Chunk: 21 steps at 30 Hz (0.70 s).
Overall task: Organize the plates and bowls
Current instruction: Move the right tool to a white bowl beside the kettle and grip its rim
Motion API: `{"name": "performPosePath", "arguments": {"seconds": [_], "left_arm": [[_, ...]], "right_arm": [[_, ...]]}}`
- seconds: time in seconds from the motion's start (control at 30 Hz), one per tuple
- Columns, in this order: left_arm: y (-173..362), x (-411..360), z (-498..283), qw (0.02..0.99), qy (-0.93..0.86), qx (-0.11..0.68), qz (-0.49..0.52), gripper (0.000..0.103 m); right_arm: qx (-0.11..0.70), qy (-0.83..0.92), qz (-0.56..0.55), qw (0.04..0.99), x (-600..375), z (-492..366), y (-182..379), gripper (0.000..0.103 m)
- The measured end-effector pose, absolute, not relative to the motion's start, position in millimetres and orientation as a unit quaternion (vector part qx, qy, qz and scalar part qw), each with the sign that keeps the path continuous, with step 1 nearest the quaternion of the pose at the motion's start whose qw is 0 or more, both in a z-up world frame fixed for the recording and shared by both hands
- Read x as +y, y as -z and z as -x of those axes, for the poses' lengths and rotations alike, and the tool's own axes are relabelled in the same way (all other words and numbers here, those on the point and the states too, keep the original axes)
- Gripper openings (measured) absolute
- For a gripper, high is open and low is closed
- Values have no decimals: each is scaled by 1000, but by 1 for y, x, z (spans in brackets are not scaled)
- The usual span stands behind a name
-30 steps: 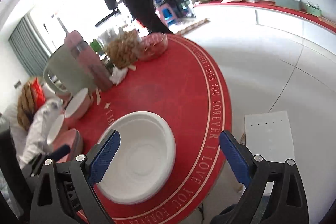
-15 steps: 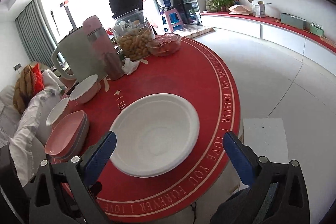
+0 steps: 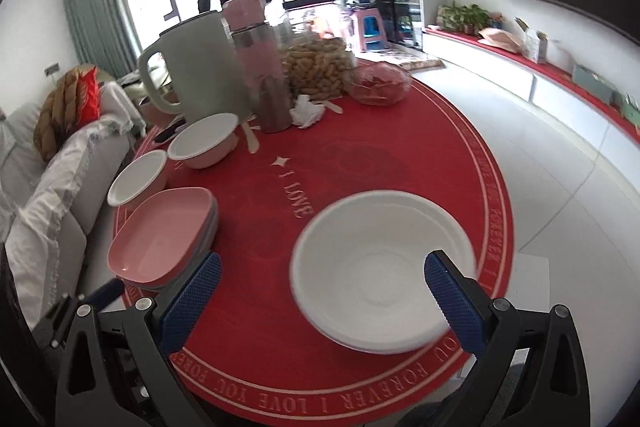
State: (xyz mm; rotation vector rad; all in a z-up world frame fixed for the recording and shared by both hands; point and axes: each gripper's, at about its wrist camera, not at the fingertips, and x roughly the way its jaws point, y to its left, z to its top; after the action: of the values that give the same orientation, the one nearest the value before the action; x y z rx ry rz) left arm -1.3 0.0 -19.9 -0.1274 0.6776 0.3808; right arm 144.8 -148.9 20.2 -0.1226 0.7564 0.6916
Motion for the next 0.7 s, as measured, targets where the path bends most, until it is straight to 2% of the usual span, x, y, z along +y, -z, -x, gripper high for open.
{"name": "performPosePath", "arguments": {"seconds": [0.23,0.4,0.53,0.7], "left_arm": [[-25,54,11,927,-211,302,78,85],[-64,106,-17,924,-233,294,79,86],[-72,154,-64,911,-228,331,88,86],[-58,203,-120,890,-232,382,92,86]], "right_arm": [[390,-383,82,833,-91,-153,-37,102],[418,-386,83,818,-55,-181,-51,102],[466,-380,54,797,-30,-214,-48,102],[502,-356,45,787,1,-249,-34,102]]}}
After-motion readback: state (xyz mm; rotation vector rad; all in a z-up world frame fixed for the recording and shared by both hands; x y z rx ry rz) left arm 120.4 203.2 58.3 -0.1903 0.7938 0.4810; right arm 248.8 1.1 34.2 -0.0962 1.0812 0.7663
